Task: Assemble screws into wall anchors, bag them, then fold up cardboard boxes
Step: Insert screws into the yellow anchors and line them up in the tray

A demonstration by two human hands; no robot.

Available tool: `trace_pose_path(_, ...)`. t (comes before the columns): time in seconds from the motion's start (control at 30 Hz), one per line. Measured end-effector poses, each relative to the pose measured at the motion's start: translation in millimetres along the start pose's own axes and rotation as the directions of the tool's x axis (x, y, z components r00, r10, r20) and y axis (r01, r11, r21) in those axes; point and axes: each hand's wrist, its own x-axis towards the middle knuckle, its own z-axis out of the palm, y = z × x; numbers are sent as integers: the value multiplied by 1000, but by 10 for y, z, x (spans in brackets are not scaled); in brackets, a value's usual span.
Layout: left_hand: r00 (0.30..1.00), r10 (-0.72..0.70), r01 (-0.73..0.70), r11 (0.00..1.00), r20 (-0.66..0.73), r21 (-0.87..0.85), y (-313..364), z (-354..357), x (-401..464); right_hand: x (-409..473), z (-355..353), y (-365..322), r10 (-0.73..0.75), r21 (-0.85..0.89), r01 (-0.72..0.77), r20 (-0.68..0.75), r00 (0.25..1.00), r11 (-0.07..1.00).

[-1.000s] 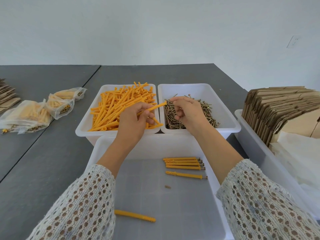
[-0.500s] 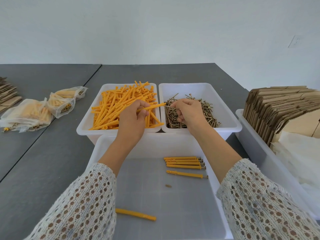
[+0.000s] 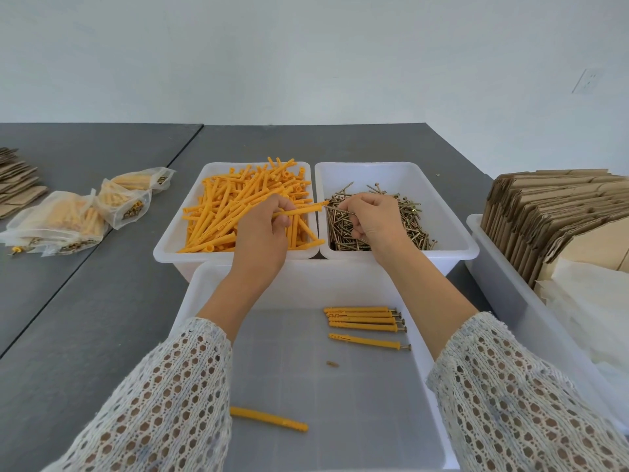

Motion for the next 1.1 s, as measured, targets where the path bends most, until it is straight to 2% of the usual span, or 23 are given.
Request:
trace_pose_path(0.1,1000,4,-4,1000,18,-5,10,9,-13,-21,24,-8,-27,-22,29,69,997,999)
trace_pose_path(0.5,997,31,-34,999,71,42,-22,-24,2,-21,17,-3,-32,-105,51,171,985,993)
trace_pose_path(0.67,998,40,-44,996,52,72,-67,-14,37,-13,17,6,-14,-57,25,182,983,998)
trace_pose_path(0.83,1000,15,-14,997,-15,78,-98,-19,60,21,3,17,8,19,-11,133,991,1000)
trace_pose_path(1.1,1000,-2,2,996,-9,88,-81,-26,56,19,8,20,-6,-4,7,145,989,1000)
